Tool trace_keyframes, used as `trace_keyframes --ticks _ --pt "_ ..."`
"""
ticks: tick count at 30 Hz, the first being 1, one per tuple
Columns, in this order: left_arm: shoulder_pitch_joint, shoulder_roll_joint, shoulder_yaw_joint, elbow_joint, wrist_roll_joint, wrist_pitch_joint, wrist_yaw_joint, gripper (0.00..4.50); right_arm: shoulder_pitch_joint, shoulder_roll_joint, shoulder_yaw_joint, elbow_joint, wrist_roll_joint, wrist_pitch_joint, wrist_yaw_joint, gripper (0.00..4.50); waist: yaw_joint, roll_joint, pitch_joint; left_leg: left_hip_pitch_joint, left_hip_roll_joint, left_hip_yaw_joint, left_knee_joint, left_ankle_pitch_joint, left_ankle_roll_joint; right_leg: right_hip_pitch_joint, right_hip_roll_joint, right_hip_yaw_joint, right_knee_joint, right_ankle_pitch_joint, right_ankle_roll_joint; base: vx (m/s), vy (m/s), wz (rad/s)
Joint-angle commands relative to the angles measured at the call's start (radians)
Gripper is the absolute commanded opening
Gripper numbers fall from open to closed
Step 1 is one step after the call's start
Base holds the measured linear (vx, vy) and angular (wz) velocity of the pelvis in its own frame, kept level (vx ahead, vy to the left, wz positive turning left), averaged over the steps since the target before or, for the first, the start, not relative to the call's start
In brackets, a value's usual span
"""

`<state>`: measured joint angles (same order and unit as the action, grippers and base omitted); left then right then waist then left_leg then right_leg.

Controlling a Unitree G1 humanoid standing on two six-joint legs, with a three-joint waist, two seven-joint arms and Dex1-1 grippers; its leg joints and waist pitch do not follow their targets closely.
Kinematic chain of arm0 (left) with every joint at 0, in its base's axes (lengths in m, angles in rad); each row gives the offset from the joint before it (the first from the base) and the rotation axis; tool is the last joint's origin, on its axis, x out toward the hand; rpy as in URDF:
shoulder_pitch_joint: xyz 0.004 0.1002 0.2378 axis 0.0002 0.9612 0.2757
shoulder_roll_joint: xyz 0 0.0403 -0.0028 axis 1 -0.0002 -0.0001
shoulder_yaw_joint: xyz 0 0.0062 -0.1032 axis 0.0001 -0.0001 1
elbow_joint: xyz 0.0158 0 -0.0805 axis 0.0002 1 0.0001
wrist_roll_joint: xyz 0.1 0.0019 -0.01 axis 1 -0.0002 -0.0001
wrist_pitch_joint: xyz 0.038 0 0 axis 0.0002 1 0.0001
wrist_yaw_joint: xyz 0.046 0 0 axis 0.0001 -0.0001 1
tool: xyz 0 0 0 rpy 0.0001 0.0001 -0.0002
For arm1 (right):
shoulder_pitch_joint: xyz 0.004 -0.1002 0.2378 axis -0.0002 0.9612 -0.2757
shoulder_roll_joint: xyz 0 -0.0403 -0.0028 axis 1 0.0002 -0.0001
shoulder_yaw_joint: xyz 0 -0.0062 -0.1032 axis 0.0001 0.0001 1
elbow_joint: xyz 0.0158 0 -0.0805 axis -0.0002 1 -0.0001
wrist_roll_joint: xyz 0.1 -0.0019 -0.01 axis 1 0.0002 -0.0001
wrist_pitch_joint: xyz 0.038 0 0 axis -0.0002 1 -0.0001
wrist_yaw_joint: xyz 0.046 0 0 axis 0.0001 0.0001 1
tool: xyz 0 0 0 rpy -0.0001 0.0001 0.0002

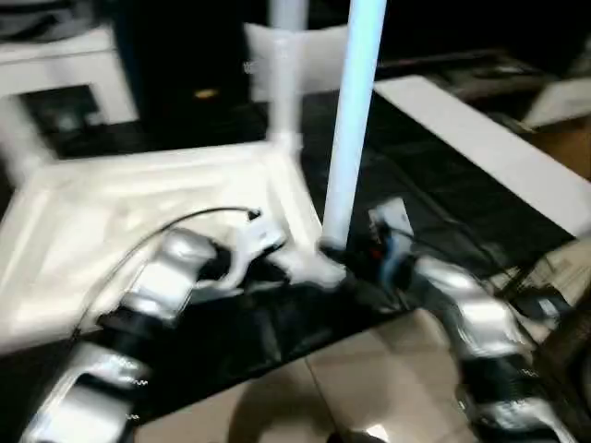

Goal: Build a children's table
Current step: Rotate leg to tighten

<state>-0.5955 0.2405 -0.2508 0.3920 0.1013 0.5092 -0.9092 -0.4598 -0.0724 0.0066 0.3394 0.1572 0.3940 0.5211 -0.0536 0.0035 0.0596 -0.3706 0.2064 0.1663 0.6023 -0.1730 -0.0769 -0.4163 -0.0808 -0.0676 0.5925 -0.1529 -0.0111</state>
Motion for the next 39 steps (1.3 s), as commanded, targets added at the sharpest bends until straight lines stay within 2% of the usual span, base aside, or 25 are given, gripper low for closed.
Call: trace_keyframes --ticks 1,2,3,4,5,7,8,9,11,12,13,16,19,22,25,26,27,29,31,33,35,36,37,38,39 --pt "-0.074 -0.090 0.035 -0.018 -0.022 -0.017 0.147 0.00 -0.038 0.110 0.055 0.080 -0.006 0.010 -0.123 2.06 0.005 -0.008 -0.073 -0.003 -0.003 -0.003 -0.067 -0.295 0.010 0.046 -0.042 0.023 -0.093 -0.490 -0.126 0.000 0.000 0.00" --pt "-0.092 -0.124 0.054 0.007 -0.002 -0.026 0.234 0.00 -0.067 0.158 0.017 0.132 -0.009 -0.024 -0.211 2.06 0.007 -0.006 -0.077 -0.001 -0.004 -0.003 -0.066 -0.280 0.012 0.048 -0.041 0.022 -0.091 -0.465 -0.136 0.000 0.000 0.00" --pt "-0.093 -0.126 0.055 0.008 0.000 -0.026 0.239 0.00 -0.068 0.161 0.014 0.134 -0.008 -0.027 -0.214 2.06 0.005 -0.004 -0.077 0.000 -0.004 -0.001 -0.065 -0.277 0.017 0.046 -0.041 0.025 -0.091 -0.448 -0.143 0.000 0.000 0.00" --pt "-0.099 -0.133 0.064 0.017 0.002 -0.035 0.267 0.00 -0.076 0.177 0.002 0.145 -0.002 -0.048 -0.221 2.39 0.009 0.003 -0.078 0.003 -0.002 0.000 -0.064 -0.273 0.027 0.045 -0.041 0.026 -0.090 -0.413 -0.156 0.000 0.000 0.00" --pt "-0.102 -0.131 0.063 0.023 0.010 -0.044 0.279 0.00 -0.082 0.189 -0.007 0.155 -0.008 -0.082 -0.237 2.59 0.012 0.000 -0.081 0.000 0.001 0.003 -0.065 -0.256 0.042 0.050 -0.038 0.027 -0.084 -0.347 -0.173 0.000 0.000 0.00" --pt "-0.098 -0.122 0.054 0.020 0.020 -0.049 0.272 0.00 -0.084 0.197 -0.022 0.159 -0.007 -0.102 -0.248 2.75 0.013 0.000 -0.083 -0.003 0.003 0.004 -0.065 -0.236 0.051 0.053 -0.038 0.029 -0.078 -0.298 -0.188 0.000 0.000 0.00" --pt "-0.088 -0.101 0.036 0.008 0.033 -0.058 0.248 0.00 -0.084 0.195 -0.033 0.161 -0.011 -0.124 -0.255 2.82 0.017 0.004 -0.086 -0.006 0.004 0.003 -0.066 -0.190 0.062 0.060 -0.038 0.030 -0.068 -0.218 -0.208 0.000 0.000 0.00" --pt "-0.082 -0.092 0.031 0.002 0.032 -0.060 0.231 0.00 -0.081 0.187 -0.032 0.157 -0.014 -0.132 -0.250 2.92 0.017 0.004 -0.086 -0.006 0.004 0.003 -0.066 -0.190 0.062 0.060 -0.038 0.030 -0.068 -0.218 -0.208 0.000 0.000 0.00" --pt "-0.074 -0.080 0.024 -0.005 0.027 -0.064 0.208 0.00 -0.077 0.174 -0.032 0.155 -0.018 -0.144 -0.246 3.01 0.021 0.006 -0.093 -0.010 0.006 0.003 -0.061 -0.120 0.084 0.066 -0.039 0.032 -0.052 -0.096 -0.241 0.000 0.000 0.00" --pt "-0.066 -0.064 0.015 -0.009 0.028 -0.072 0.182 0.00 -0.068 0.162 -0.038 0.144 -0.010 -0.147 -0.224 3.13 0.022 0.011 -0.094 -0.011 0.005 0.003 -0.060 -0.099 0.096 0.068 -0.038 0.032 -0.046 -0.052 -0.257 0.000 0.000 0.00" --pt "-0.061 -0.054 0.007 -0.008 0.024 -0.078 0.165 0.00 -0.063 0.151 -0.041 0.141 -0.011 -0.159 -0.214 3.17 0.021 0.009 -0.093 -0.012 0.005 0.005 -0.060 -0.099 0.101 0.067 -0.037 0.032 -0.047 -0.043 -0.260 0.000 0.000 0.00" --pt "-0.051 -0.030 -0.012 0.002 0.014 -0.107 0.125 0.00 -0.042 0.114 -0.037 0.119 -0.015 -0.176 -0.175 3.45 0.021 0.007 -0.087 -0.008 0.006 0.008 -0.061 -0.151 0.097 0.065 -0.039 0.032 -0.056 -0.108 -0.261 0.000 0.000 0.00" --pt "-0.042 -0.003 -0.027 0.020 0.009 -0.144 0.070 0.00 -0.007 0.057 -0.026 0.068 -0.008 -0.190 -0.085 3.69 0.027 0.005 -0.085 -0.006 0.007 0.008 -0.063 -0.183 0.083 0.065 -0.038 0.033 -0.062 -0.162 -0.241 0.000 0.000 0.00" --pt "-0.042 0.034 -0.048 0.050 0.007 -0.205 0.000 0.00 0.027 -0.020 -0.018 0.028 0.006 -0.205 0.026 3.98 0.042 0.003 -0.082 -0.005 0.008 0.010 -0.064 -0.194 0.079 0.062 -0.038 0.035 -0.065 -0.187 -0.229 0.000 0.000 0.00" --pt "-0.045 0.055 -0.058 0.068 0.005 -0.248 -0.041 0.00 0.045 -0.064 -0.010 0.008 0.019 -0.211 0.106 4.11 0.048 0.004 -0.081 -0.002 0.009 0.009 -0.064 -0.218 0.072 0.059 -0.039 0.035 -0.069 -0.233 -0.211 0.000 0.000 0.00" --pt "-0.042 0.099 -0.084 0.084 -0.013 -0.325 -0.154 0.00 0.073 -0.159 0.011 -0.026 0.046 -0.201 0.255 4.26 0.053 0.003 -0.078 -0.001 0.009 0.008 -0.066 -0.235 0.069 0.058 -0.037 0.032 -0.074 -0.272 -0.200 0.000 0.000 0.00" --pt "-0.042 0.099 -0.084 0.084 -0.013 -0.325 -0.154 0.00 0.073 -0.159 0.011 -0.026 0.046 -0.201 0.255 4.38 0.056 0.002 -0.078 0.000 0.009 0.008 -0.065 -0.241 0.071 0.058 -0.038 0.033 -0.076 -0.285 -0.194 0.000 0.000 0.00" --pt "-0.039 0.123 -0.099 0.087 -0.024 -0.366 -0.215 0.00 0.080 -0.204 0.021 -0.037 0.061 -0.197 0.325 4.44 0.064 0.004 -0.078 0.005 0.012 0.009 -0.067 -0.250 0.061 0.053 -0.038 0.035 -0.073 -0.282 -0.202 0.000 0.000 0.00" --pt "-0.037 0.148 -0.115 0.087 -0.029 -0.396 -0.272 0.00 0.079 -0.241 0.025 -0.043 0.075 -0.186 0.384 4.48 0.067 0.003 -0.079 0.002 0.013 0.007 -0.068 -0.247 0.059 0.055 -0.040 0.035 -0.070 -0.276 -0.205 0.000 0.000 0.00" --pt "-0.036 0.205 -0.159 0.088 -0.024 -0.465 -0.395 0.00 0.075 -0.318 0.065 -0.053 0.078 -0.187 0.522 4.48 0.075 0.002 -0.078 0.004 0.014 0.007 -0.067 -0.258 0.062 0.056 -0.042 0.034 -0.071 -0.291 -0.204 0.000 0.000 0.00" --pt "-0.036 0.210 -0.162 0.091 -0.023 -0.475 -0.408 0.00 0.075 -0.326 0.070 -0.053 0.078 -0.188 0.539 4.48 0.081 0.003 -0.075 0.009 0.016 0.010 -0.068 -0.267 0.059 0.050 -0.042 0.037 -0.073 -0.301 -0.205 0.000 0.000 0.00" --pt "-0.038 0.217 -0.166 0.097 -0.027 -0.495 -0.435 0.00 0.072 -0.345 0.088 -0.055 0.077 -0.191 0.577 4.48 0.083 0.003 -0.073 0.010 0.016 0.010 -0.069 -0.274 0.053 0.050 -0.042 0.036 -0.073 -0.319 -0.202 0.000 0.000 0.00" --pt "-0.040 0.225 -0.172 0.100 -0.029 -0.514 -0.460 0.00 0.069 -0.361 0.105 -0.056 0.080 -0.191 0.620 4.48 0.083 -0.003 -0.073 0.008 0.015 0.010 -0.070 -0.277 0.051 0.051 -0.043 0.035 -0.075 -0.334 -0.197 0.000 0.000 0.00" --pt "-0.043 0.235 -0.181 0.104 -0.031 -0.538 -0.490 0.00 0.064 -0.381 0.127 -0.058 0.084 -0.190 0.674 4.48 0.087 -0.001 -0.069 0.010 0.016 0.008 -0.072 -0.298 0.047 0.052 -0.044 0.033 -0.079 -0.381 -0.184 0.000 0.000 0.00" --pt "-0.043 0.236 -0.182 0.104 -0.031 -0.539 -0.493 0.00 0.064 -0.382 0.128 -0.057 0.084 -0.190 0.677 4.48 0.087 -0.001 -0.069 0.010 0.016 0.008 -0.072 -0.298 0.047 0.052 -0.044 0.033 -0.079 -0.381 -0.184 0.000 0.000 0.00"
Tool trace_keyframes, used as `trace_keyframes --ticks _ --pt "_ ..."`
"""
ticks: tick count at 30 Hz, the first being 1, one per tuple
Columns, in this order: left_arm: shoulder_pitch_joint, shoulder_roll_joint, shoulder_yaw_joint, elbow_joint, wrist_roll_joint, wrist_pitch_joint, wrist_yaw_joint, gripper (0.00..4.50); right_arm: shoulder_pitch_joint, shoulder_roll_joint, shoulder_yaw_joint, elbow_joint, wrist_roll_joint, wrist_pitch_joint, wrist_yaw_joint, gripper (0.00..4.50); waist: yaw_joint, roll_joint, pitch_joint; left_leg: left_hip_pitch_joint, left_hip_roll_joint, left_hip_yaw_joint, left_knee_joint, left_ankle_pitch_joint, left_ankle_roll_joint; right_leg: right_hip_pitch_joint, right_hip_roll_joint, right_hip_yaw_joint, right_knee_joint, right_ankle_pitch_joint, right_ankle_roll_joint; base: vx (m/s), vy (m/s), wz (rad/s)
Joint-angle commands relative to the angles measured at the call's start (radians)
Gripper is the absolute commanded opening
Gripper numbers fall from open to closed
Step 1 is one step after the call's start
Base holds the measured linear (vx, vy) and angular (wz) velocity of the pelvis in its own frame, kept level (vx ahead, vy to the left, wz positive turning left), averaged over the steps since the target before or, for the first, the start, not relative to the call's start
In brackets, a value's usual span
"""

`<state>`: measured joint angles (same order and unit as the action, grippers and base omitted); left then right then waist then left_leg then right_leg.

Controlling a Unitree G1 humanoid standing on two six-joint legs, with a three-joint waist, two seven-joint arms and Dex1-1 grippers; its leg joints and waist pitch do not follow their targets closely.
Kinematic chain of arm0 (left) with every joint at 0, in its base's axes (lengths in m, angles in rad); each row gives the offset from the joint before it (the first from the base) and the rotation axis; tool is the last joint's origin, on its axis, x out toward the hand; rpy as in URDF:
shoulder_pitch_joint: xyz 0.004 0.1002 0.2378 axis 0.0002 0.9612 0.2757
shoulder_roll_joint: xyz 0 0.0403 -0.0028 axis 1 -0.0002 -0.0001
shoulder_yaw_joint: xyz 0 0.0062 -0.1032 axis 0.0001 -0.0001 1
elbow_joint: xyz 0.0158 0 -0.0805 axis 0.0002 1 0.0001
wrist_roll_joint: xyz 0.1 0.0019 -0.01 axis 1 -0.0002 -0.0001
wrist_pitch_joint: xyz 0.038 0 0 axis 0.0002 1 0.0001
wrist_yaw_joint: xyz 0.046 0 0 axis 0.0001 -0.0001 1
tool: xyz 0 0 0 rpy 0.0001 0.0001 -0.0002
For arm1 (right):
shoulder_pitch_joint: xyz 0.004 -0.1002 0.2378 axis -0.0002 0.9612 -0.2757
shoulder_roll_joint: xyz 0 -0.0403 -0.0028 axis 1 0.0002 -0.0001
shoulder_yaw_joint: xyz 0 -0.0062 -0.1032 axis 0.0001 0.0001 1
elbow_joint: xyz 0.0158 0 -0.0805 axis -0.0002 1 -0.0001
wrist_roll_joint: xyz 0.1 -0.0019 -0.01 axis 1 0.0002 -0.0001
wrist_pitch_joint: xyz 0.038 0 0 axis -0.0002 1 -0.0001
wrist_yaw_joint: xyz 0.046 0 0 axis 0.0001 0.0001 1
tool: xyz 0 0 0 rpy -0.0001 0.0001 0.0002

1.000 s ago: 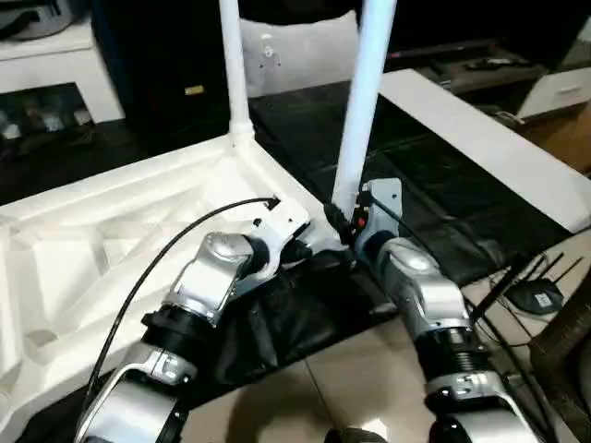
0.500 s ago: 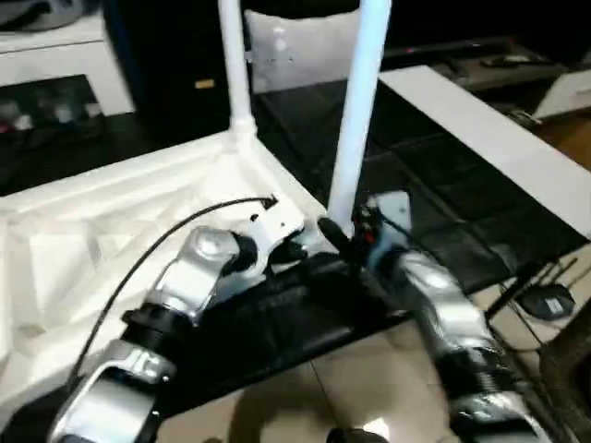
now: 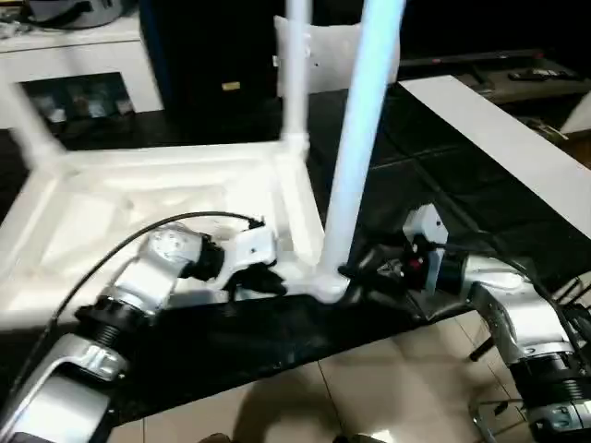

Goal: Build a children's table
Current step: Rotate leg to tighten

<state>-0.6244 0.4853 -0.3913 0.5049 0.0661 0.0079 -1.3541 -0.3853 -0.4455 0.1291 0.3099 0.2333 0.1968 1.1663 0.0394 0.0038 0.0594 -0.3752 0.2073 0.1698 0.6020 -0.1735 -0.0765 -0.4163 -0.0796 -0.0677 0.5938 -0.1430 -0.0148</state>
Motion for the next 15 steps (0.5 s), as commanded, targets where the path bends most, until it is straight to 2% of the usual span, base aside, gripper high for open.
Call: trace_keyframes --ticks 1,3,4,6,8,11,12,13,14,15 --pt "-0.013 -0.001 -0.049 -0.014 -0.002 -0.045 -0.078 0.00 -0.016 -0.015 0.016 -0.023 0.008 0.006 0.060 4.48 -0.005 -0.002 -0.069 0.018 0.017 0.004 -0.073 -0.312 0.040 0.050 -0.047 0.034 -0.081 -0.415 -0.176 0.000 0.000 0.00" --pt "-0.017 0.013 -0.068 -0.019 -0.005 -0.072 -0.124 0.00 -0.036 -0.027 0.052 -0.008 0.012 0.021 0.131 4.48 -0.003 -0.003 -0.070 0.017 0.016 0.002 -0.073 -0.314 0.038 0.052 -0.046 0.032 -0.079 -0.424 -0.175 0.000 0.000 0.00" --pt "-0.017 0.013 -0.068 -0.019 -0.005 -0.072 -0.124 0.00 -0.036 -0.027 0.052 -0.008 0.012 0.021 0.131 4.31 -0.004 -0.003 -0.070 0.015 0.016 0.002 -0.074 -0.314 0.039 0.054 -0.046 0.032 -0.079 -0.427 -0.174 0.000 0.000 0.00" --pt "-0.022 0.015 -0.075 -0.019 -0.008 -0.084 -0.142 0.00 -0.047 -0.027 0.068 0.002 0.014 0.025 0.153 4.14 -0.004 -0.003 -0.070 0.021 0.016 0.003 -0.072 -0.322 0.035 0.048 -0.048 0.033 -0.083 -0.451 -0.171 0.000 0.000 0.00" --pt "-0.028 0.016 -0.081 -0.020 -0.009 -0.092 -0.156 0.00 -0.058 -0.019 0.078 0.013 0.014 0.029 0.165 4.11 -0.004 -0.003 -0.069 0.019 0.017 0.002 -0.074 -0.319 0.032 0.049 -0.047 0.033 -0.082 -0.453 -0.168 0.000 0.000 0.00" --pt "-0.036 0.009 -0.085 -0.022 -0.009 -0.102 -0.180 0.00 -0.074 -0.008 0.096 0.020 0.024 0.045 0.192 3.76 -0.004 -0.003 -0.070 0.018 0.017 0.002 -0.073 -0.314 0.030 0.049 -0.048 0.033 -0.082 -0.458 -0.165 0.000 0.000 0.00" --pt "-0.038 0.007 -0.086 -0.024 -0.011 -0.107 -0.188 0.00 -0.077 -0.004 0.104 0.016 0.025 0.053 0.204 3.72 -0.006 -0.030 -0.072 0.015 0.018 0.005 -0.073 -0.302 0.036 0.050 -0.046 0.033 -0.082 -0.453 -0.163 0.000 0.000 0.00" --pt "-0.039 0.006 -0.087 -0.025 -0.012 -0.109 -0.192 0.00 -0.078 -0.001 0.109 0.013 0.026 0.057 0.212 3.67 -0.002 -0.023 -0.072 0.013 0.016 0.002 -0.072 -0.289 0.037 0.052 -0.048 0.033 -0.076 -0.452 -0.161 0.000 0.000 0.00" --pt "-0.041 0.005 -0.088 -0.026 -0.014 -0.110 -0.196 0.00 -0.080 0.002 0.115 0.011 0.027 0.063 0.222 3.57 0.000 -0.012 -0.071 0.015 0.020 0.002 -0.074 -0.278 0.036 0.049 -0.051 0.035 -0.079 -0.446 -0.163 0.000 0.000 0.00" --pt "-0.042 0.004 -0.090 -0.025 -0.015 -0.114 -0.199 0.00 -0.080 0.004 0.123 0.008 0.028 0.070 0.233 3.57 0.001 -0.012 -0.072 0.017 0.021 0.002 -0.075 -0.281 0.033 0.048 -0.048 0.034 -0.077 -0.427 -0.170 0.000 0.000 0.00"
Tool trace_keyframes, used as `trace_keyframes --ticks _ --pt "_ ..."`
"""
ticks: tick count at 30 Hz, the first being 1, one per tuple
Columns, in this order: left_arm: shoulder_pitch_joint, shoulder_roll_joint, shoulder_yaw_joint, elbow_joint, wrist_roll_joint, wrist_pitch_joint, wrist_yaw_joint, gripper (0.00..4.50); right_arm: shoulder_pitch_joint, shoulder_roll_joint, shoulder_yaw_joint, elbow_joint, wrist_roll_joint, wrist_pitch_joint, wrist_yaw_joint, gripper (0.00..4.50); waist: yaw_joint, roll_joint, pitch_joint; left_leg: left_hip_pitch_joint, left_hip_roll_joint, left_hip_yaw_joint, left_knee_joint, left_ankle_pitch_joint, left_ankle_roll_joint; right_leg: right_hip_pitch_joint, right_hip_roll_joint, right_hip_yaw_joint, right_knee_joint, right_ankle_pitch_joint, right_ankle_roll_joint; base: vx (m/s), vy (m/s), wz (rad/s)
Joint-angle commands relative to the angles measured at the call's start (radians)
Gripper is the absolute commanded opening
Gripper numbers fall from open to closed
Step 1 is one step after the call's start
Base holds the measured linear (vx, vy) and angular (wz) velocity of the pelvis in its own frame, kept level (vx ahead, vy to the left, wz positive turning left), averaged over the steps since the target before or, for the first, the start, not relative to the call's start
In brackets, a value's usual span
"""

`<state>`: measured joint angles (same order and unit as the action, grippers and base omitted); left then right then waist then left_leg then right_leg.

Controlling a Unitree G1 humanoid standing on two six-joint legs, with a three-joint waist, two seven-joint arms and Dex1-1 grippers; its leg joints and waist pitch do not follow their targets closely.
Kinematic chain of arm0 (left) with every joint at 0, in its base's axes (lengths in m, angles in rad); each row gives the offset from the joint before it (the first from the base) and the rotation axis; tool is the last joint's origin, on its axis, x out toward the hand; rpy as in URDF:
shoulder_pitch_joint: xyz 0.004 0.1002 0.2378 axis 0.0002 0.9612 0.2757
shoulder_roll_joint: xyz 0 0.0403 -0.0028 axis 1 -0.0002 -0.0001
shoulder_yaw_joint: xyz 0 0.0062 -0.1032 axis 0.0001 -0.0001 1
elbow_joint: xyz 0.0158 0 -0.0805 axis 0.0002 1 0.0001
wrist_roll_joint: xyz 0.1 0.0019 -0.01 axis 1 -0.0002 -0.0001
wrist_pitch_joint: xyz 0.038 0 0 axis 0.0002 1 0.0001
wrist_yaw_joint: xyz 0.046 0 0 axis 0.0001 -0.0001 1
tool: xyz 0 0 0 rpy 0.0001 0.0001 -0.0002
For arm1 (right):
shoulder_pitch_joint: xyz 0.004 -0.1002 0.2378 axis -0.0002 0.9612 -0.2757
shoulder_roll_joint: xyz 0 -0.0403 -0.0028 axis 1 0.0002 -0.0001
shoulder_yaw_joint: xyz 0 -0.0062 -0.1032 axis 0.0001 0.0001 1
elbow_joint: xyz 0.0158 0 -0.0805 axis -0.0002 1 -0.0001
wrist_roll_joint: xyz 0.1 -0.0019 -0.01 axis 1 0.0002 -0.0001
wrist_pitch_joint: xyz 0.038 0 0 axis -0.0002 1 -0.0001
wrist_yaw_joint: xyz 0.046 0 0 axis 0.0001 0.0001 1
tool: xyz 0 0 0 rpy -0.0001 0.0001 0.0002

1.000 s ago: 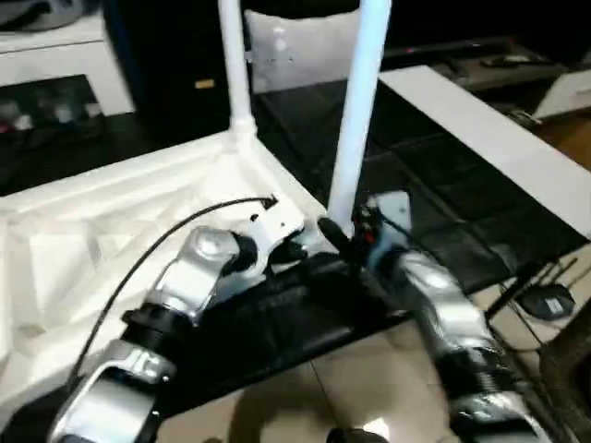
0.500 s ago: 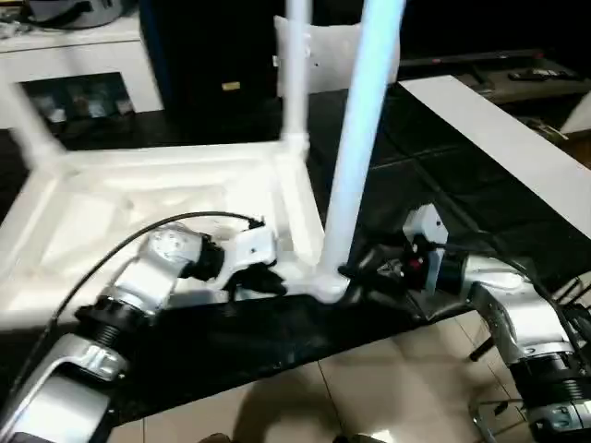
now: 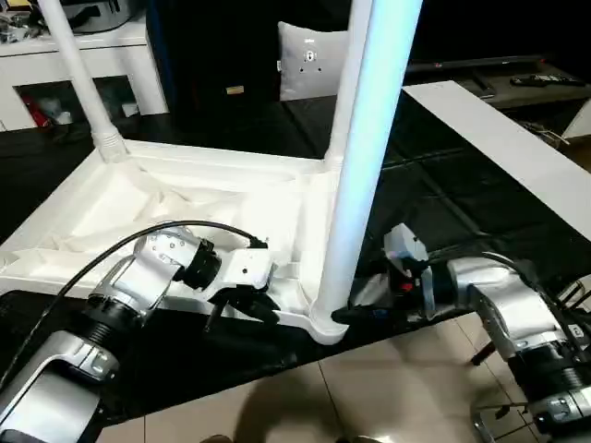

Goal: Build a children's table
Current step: Rotate leg to tighten

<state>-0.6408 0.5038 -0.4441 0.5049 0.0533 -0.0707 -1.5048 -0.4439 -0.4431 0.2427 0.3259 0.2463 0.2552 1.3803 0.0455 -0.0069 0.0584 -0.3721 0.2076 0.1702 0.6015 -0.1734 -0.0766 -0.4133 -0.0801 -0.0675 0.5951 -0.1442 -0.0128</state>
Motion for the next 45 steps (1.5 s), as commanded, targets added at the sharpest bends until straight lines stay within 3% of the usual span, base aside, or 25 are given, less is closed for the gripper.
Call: trace_keyframes --ticks 1,5,14,19,20,25,26,28,30,31,34,35,37,40,42,43,45 --pt "-0.027 -0.016 -0.039 -0.024 -0.003 -0.037 -0.050 0.00 -0.023 0.002 0.014 -0.008 0.017 0.015 0.025 3.32 -0.005 -0.004 -0.072 0.014 0.021 0.002 -0.074 -0.282 0.033 0.045 -0.047 0.035 -0.077 -0.414 -0.176 0.000 0.000 0.00" --pt "-0.031 -0.016 -0.041 -0.020 -0.003 -0.043 -0.056 0.00 -0.023 0.006 0.028 -0.011 0.020 0.029 0.044 3.06 0.004 -0.003 -0.072 0.015 0.022 0.004 -0.075 -0.280 0.031 0.046 -0.048 0.037 -0.072 -0.372 -0.193 0.000 0.000 0.00" --pt "-0.039 -0.008 -0.037 0.003 0.007 -0.055 -0.062 0.00 -0.022 -0.001 0.041 -0.022 0.032 0.061 0.076 2.23 0.008 -0.002 -0.071 0.016 0.021 0.004 -0.075 -0.288 0.020 0.046 -0.049 0.036 -0.074 -0.401 -0.181 0.000 0.000 0.00" --pt "-0.027 -0.014 -0.018 -0.006 -0.005 -0.018 -0.031 0.00 -0.007 0.004 0.035 -0.045 0.054 0.082 0.068 2.13 0.008 0.000 -0.070 0.017 0.020 0.003 -0.076 -0.297 0.016 0.046 -0.048 0.036 -0.076 -0.413 -0.178 0.000 0.000 0.00" --pt "-0.016 -0.026 0.010 -0.026 -0.008 0.066 0.033 0.00 0.008 0.026 0.012 -0.063 0.069 0.101 0.026 2.11 0.007 0.001 -0.070 0.018 0.021 0.003 -0.077 -0.303 0.012 0.046 -0.049 0.037 -0.076 -0.416 -0.177 0.000 0.000 0.00" --pt "0.001 -0.059 0.061 -0.056 -0.017 0.214 0.151 0.00 0.023 0.096 -0.035 -0.074 0.066 0.129 -0.132 2.08 -0.001 0.000 -0.065 0.016 0.015 0.000 -0.077 -0.317 0.001 0.045 -0.049 0.034 -0.083 -0.484 -0.154 0.000 0.000 0.00" --pt "0.009 -0.079 0.087 -0.069 -0.020 0.277 0.214 0.00 0.027 0.134 -0.050 -0.069 0.046 0.127 -0.224 2.07 -0.008 0.000 -0.065 0.016 0.010 -0.004 -0.076 -0.325 -0.007 0.043 -0.050 0.028 -0.090 -0.543 -0.125 0.000 0.000 0.00" --pt "0.012 -0.097 0.106 -0.079 -0.025 0.322 0.263 0.00 0.027 0.161 -0.058 -0.060 0.024 0.118 -0.289 2.07 -0.017 0.000 -0.064 0.017 0.009 -0.005 -0.075 -0.331 -0.015 0.038 -0.048 0.026 -0.093 -0.559 -0.117 0.000 0.000 0.00" --pt "0.011 -0.132 0.137 -0.093 -0.028 0.391 0.344 0.00 0.019 0.212 -0.073 -0.035 -0.011 0.117 -0.410 2.05 -0.037 -0.003 -0.066 0.004 0.005 -0.011 -0.077 -0.326 -0.016 0.048 -0.047 0.019 -0.095 -0.580 -0.091 0.000 0.000 0.00" --pt "0.008 -0.184 0.171 -0.115 -0.025 0.477 0.442 0.00 0.003 0.285 -0.082 -0.004 -0.053 0.121 -0.557 2.04 -0.051 -0.003 -0.069 0.003 0.005 -0.009 -0.075 -0.321 -0.016 0.046 -0.047 0.022 -0.093 -0.553 -0.099 0.000 0.000 0.00" --pt "0.005 -0.210 0.182 -0.126 -0.012 0.516 0.496 0.00 -0.011 0.329 -0.088 0.019 -0.073 0.124 -0.635 2.02 -0.074 -0.003 -0.070 0.000 0.001 -0.010 -0.072 -0.317 -0.008 0.046 -0.045 0.019 -0.093 -0.541 -0.110 0.000 0.000 0.00" --pt "0.003 -0.226 0.191 -0.129 -0.005 0.535 0.533 0.00 -0.024 0.354 -0.092 0.041 -0.092 0.117 -0.694 2.00 -0.081 -0.002 -0.070 0.006 -0.001 -0.006 -0.067 -0.324 0.010 0.040 -0.043 0.022 -0.099 -0.532 -0.117 0.000 0.000 0.00" --pt "-0.013 -0.286 0.218 -0.125 0.016 0.573 0.654 0.00 -0.079 0.433 -0.130 0.124 -0.119 0.106 -0.875 2.00 -0.093 0.003 -0.071 0.004 0.001 -0.005 -0.066 -0.311 0.009 0.037 -0.042 0.025 -0.093 -0.496 -0.143 0.000 0.000 0.00" --pt "-0.026 -0.337 0.249 -0.124 0.011 0.607 0.739 0.00 -0.122 0.482 -0.165 0.185 -0.137 0.105 -1.004 2.00 -0.092 0.006 -0.073 0.008 0.001 -0.004 -0.066 -0.304 0.013 0.038 -0.039 0.024 -0.094 -0.460 -0.155 0.000 0.000 0.00" --pt "-0.036 -0.360 0.243 -0.118 0.019 0.602 0.768 0.00 -0.137 0.506 -0.172 0.201 -0.131 0.059 -1.002 2.00 -0.090 0.005 -0.078 0.003 0.002 -0.002 -0.065 -0.272 0.024 0.046 -0.038 0.028 -0.086 -0.375 -0.175 0.000 0.000 0.00" --pt "-0.036 -0.360 0.243 -0.118 0.019 0.602 0.768 0.00 -0.137 0.506 -0.172 0.201 -0.131 0.059 -1.002 2.54 -0.088 0.005 -0.080 0.003 0.003 -0.001 -0.065 -0.262 0.029 0.047 -0.039 0.029 -0.083 -0.351 -0.183 0.000 0.000 0.00" --pt "-0.036 -0.348 0.226 -0.114 0.038 0.583 0.767 0.00 -0.133 0.515 -0.190 0.192 -0.124 0.055 -1.001 2.68 -0.084 0.005 -0.084 -0.003 0.005 0.000 -0.065 -0.199 0.050 0.057 -0.038 0.031 -0.070 -0.233 -0.213 0.000 0.000 0.00"
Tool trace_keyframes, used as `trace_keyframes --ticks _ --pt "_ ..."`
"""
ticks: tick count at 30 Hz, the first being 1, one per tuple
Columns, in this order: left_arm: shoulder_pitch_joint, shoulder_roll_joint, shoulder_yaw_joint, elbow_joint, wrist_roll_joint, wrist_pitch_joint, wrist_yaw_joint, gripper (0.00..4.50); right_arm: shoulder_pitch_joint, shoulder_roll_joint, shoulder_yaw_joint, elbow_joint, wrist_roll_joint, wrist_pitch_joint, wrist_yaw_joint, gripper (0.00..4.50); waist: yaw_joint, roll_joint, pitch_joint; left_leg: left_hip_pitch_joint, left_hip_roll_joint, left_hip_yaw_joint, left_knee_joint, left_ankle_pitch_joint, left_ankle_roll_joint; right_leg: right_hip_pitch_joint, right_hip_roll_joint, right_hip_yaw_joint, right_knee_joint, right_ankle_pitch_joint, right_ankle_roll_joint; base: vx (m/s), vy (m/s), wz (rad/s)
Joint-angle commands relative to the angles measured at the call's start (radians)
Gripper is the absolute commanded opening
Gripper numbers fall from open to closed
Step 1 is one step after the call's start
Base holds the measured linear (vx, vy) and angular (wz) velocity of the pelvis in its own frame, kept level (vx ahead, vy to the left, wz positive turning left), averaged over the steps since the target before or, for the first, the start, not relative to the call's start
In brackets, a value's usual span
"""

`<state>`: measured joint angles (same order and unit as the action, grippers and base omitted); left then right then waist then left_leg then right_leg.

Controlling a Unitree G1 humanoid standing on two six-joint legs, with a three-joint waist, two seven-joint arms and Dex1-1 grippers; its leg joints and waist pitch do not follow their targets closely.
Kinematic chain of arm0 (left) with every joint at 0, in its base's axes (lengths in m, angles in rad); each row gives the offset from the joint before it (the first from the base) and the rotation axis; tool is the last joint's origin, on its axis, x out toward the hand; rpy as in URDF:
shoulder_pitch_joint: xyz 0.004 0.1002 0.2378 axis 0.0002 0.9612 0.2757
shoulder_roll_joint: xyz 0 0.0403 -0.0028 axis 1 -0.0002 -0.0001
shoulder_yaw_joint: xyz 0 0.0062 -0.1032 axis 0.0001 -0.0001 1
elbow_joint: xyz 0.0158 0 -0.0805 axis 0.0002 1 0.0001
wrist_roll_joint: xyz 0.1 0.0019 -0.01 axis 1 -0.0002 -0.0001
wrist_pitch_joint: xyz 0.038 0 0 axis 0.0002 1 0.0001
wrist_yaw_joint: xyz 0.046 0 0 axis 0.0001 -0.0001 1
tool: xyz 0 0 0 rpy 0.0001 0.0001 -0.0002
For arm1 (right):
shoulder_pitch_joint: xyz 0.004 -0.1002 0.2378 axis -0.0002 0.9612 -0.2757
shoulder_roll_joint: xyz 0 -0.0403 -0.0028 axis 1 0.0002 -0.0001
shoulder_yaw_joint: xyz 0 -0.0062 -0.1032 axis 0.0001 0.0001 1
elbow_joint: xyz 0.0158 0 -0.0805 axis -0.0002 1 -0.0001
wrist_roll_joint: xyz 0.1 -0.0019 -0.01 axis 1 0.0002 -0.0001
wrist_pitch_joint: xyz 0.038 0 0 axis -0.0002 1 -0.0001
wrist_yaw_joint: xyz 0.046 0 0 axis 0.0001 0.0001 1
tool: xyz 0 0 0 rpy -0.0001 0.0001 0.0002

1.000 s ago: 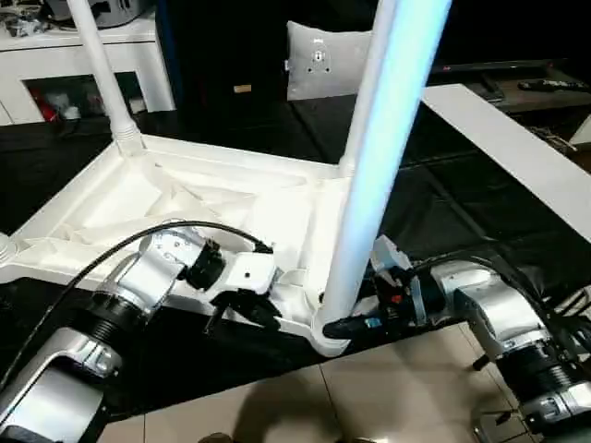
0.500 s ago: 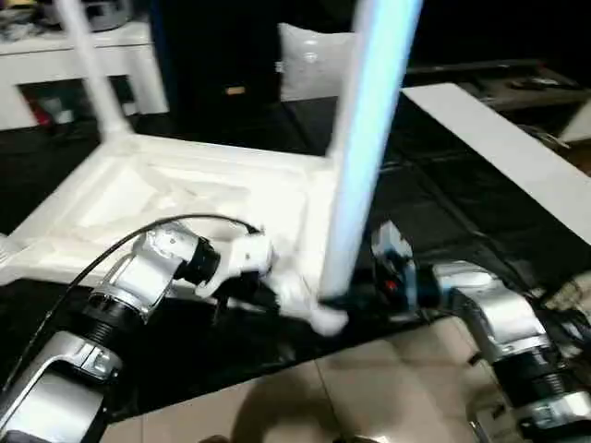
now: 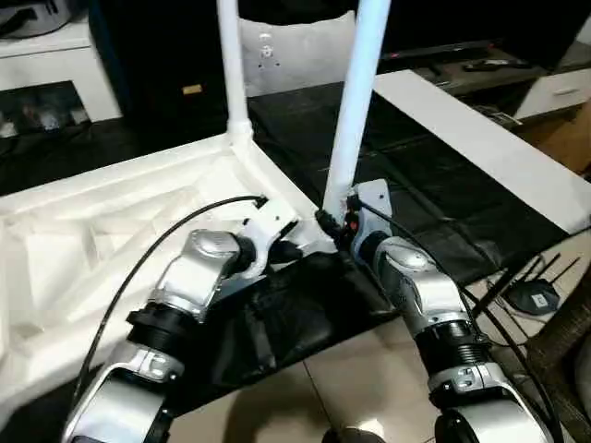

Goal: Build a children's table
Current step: Rotate leg to tighten

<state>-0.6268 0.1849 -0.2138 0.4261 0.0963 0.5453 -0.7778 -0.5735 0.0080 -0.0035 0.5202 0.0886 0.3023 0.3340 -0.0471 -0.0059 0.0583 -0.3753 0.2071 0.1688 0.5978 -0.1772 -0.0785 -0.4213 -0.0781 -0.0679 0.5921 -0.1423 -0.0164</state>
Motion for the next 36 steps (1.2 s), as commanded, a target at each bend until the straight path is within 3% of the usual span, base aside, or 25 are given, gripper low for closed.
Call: trace_keyframes --ticks 1,3,7,8,10,11,12,14,15,20,26,29,30,31,32,36 --pt "-0.050 -0.027 -0.006 -0.035 -0.005 -0.036 0.038 0.00 -0.003 0.063 0.055 -0.003 0.033 0.008 0.046 2.77 0.009 0.005 -0.084 -0.001 0.006 0.001 -0.061 -0.183 0.057 0.067 -0.041 0.032 -0.063 -0.213 -0.216 0.000 0.000 0.00" --pt "-0.042 0.004 -0.022 -0.034 0.000 -0.076 0.001 0.00 0.024 0.035 0.051 -0.032 0.025 -0.002 0.068 3.03 0.011 0.007 -0.083 0.001 0.006 0.002 -0.062 -0.175 0.068 0.068 -0.041 0.032 -0.062 -0.187 -0.232 0.000 0.000 0.00" --pt "-0.031 0.018 -0.026 -0.043 -0.003 -0.085 -0.020 0.00 0.049 0.004 0.057 -0.056 0.025 -0.015 0.097 3.36 0.016 0.006 -0.080 0.005 0.008 0.004 -0.063 -0.200 0.062 0.068 -0.042 0.033 -0.066 -0.225 -0.227 0.000 0.000 0.00" --pt "-0.019 0.037 -0.033 -0.042 -0.007 -0.105 -0.047 0.00 0.079 -0.040 0.054 -0.094 0.041 -0.026 0.147 3.36 0.020 0.015 -0.078 0.006 0.008 0.002 -0.064 -0.210 0.056 0.068 -0.044 0.033 -0.066 -0.241 -0.223 0.000 0.000 0.00" --pt "-0.012 0.051 -0.037 -0.039 -0.008 -0.119 -0.063 0.00 0.099 -0.071 0.053 -0.122 0.051 -0.039 0.189 3.63 0.029 0.009 -0.078 0.006 0.010 0.003 -0.065 -0.226 0.054 0.069 -0.042 0.034 -0.070 -0.259 -0.209 0.000 0.000 0.00" --pt "-0.007 0.068 -0.044 -0.033 -0.010 -0.140 -0.092 0.00 0.115 -0.105 0.054 -0.146 0.057 -0.041 0.236 3.63 0.032 0.019 -0.077 0.008 0.010 0.003 -0.065 -0.226 0.052 0.066 -0.043 0.035 -0.069 -0.255 -0.211 0.000 0.000 0.00" --pt "-0.007 0.068 -0.044 -0.033 -0.010 -0.140 -0.092 0.00 0.115 -0.105 0.054 -0.146 0.057 -0.041 0.236 3.68 0.032 0.011 -0.076 0.008 0.009 0.004 -0.065 -0.238 0.051 0.066 -0.040 0.034 -0.071 -0.259 -0.209 0.000 0.000 0.00" --pt "0.007 0.117 -0.066 -0.026 -0.021 -0.213 -0.182 0.00 0.156 -0.217 0.075 -0.202 0.077 -0.043 0.409 3.97 0.036 0.016 -0.075 0.009 0.008 0.002 -0.066 -0.256 0.051 0.067 -0.041 0.033 -0.076 -0.284 -0.202 0.000 0.000 0.00" --pt "0.008 0.127 -0.069 -0.023 -0.022 -0.221 -0.195 0.00 0.165 -0.244 0.083 -0.211 0.083 -0.047 0.456 4.06 0.038 0.012 -0.074 0.008 0.009 0.004 -0.064 -0.265 0.057 0.069 -0.041 0.034 -0.075 -0.290 -0.201 0.000 0.000 0.00" --pt "0.016 0.172 -0.093 -0.022 -0.029 -0.280 -0.276 0.00 0.179 -0.325 0.090 -0.225 0.112 -0.038 0.601 4.48 0.043 0.013 -0.072 0.011 0.011 0.001 -0.067 -0.290 0.050 0.063 -0.043 0.032 -0.082 -0.362 -0.187 0.000 0.000 0.00" --pt "0.037 0.255 -0.149 -0.040 -0.058 -0.391 -0.478 0.00 0.151 -0.441 0.140 -0.181 0.110 -0.075 0.795 4.48 0.058 0.015 -0.073 0.015 0.014 0.001 -0.067 -0.293 0.049 0.060 -0.044 0.033 -0.075 -0.331 -0.209 0.000 0.000 0.00" --pt "0.036 0.285 -0.174 -0.032 -0.052 -0.436 -0.531 0.00 0.136 -0.464 0.154 -0.174 0.117 -0.089 0.857 4.48 0.064 0.015 -0.070 0.017 0.016 0.003 -0.069 -0.296 0.042 0.059 -0.044 0.034 -0.075 -0.342 -0.206 0.000 0.000 0.00" --pt "0.034 0.298 -0.184 -0.025 -0.049 -0.463 -0.557 0.00 0.130 -0.474 0.162 -0.172 0.121 -0.095 0.891 4.48 0.070 0.007 -0.072 0.018 0.016 0.002 -0.069 -0.294 0.044 0.060 -0.045 0.033 -0.073 -0.352 -0.202 0.000 0.000 0.00" --pt "0.030 0.310 -0.195 -0.021 -0.049 -0.488 -0.592 0.00 0.123 -0.479 0.174 -0.171 0.127 -0.096 0.930 4.48 0.074 0.011 -0.071 0.018 0.018 0.003 -0.069 -0.288 0.044 0.058 -0.046 0.035 -0.073 -0.351 -0.203 0.000 0.000 0.00" --pt "0.024 0.320 -0.206 -0.017 -0.051 -0.513 -0.631 0.00 0.114 -0.483 0.188 -0.167 0.135 -0.095 0.972 4.31 0.077 0.006 -0.071 0.018 0.019 0.004 -0.069 -0.291 0.046 0.058 -0.045 0.034 -0.074 -0.351 -0.205 0.000 0.000 0.00" --pt "0.016 0.330 -0.225 -0.021 -0.053 -0.538 -0.681 0.00 0.096 -0.473 0.208 -0.161 0.144 -0.085 1.008 4.18 0.087 0.008 -0.072 0.019 0.021 0.005 -0.070 -0.273 0.041 0.059 -0.047 0.037 -0.067 -0.336 -0.210 0.000 0.000 0.00"
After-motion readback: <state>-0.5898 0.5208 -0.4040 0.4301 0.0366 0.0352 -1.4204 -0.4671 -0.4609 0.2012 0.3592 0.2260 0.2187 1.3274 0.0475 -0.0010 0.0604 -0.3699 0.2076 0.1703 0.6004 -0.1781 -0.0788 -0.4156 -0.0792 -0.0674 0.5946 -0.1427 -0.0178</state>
